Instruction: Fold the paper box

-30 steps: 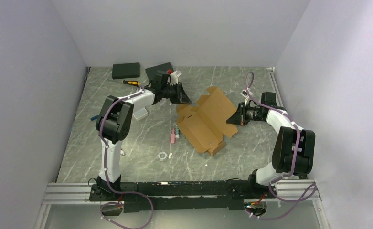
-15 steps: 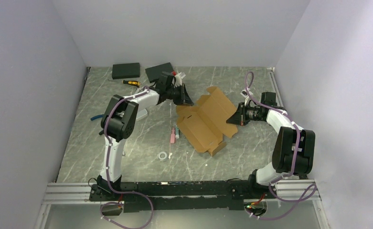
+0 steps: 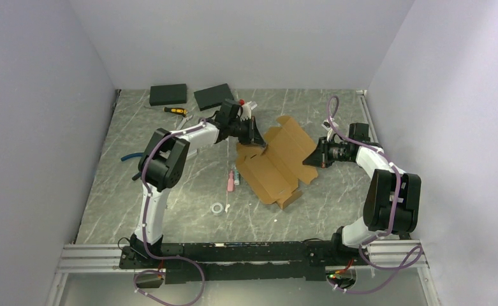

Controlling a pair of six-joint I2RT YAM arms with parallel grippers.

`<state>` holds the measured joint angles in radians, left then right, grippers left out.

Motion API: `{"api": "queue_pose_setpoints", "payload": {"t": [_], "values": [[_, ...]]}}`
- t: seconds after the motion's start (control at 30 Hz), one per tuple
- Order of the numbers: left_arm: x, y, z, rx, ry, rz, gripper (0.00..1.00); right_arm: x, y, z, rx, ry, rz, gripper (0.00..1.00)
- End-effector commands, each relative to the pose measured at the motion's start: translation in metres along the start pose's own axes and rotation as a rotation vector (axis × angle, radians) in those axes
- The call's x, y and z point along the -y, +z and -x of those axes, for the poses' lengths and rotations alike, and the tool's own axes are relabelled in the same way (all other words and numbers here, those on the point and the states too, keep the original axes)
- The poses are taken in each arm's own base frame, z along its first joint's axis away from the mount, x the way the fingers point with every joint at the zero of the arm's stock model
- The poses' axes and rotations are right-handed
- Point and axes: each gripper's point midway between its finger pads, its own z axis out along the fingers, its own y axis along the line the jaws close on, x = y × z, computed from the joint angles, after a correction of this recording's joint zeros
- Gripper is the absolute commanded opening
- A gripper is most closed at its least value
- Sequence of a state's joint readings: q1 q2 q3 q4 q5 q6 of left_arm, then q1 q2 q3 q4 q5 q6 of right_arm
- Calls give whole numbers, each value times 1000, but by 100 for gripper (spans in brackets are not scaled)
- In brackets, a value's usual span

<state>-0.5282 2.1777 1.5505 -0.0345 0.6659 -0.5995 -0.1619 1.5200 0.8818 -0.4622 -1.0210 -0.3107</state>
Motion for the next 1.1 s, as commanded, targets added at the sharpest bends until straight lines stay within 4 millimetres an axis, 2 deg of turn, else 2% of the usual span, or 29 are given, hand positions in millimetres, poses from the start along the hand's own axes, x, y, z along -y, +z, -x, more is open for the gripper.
{"api": "queue_pose_setpoints", "payload": {"t": [0.0,0.4,0.73,0.9,1.07], "values": [[8,1,-9,-28,-11,-22,5,-3,-5,21,43,-82,-12,0],[6,6,-20,-39,-53,-20,4,-4,-5,22,45,-85,-13,0],[9,10,-19,-23,-65,-46,5,-5,-5,23,44,-94,-13,0],[18,-15,0,30,-31,-28,8,-5,-7,24,45,-101,-18,0],[25,-61,9,82,13,22,16,-6,-8,25,49,-115,-22,0]]}}
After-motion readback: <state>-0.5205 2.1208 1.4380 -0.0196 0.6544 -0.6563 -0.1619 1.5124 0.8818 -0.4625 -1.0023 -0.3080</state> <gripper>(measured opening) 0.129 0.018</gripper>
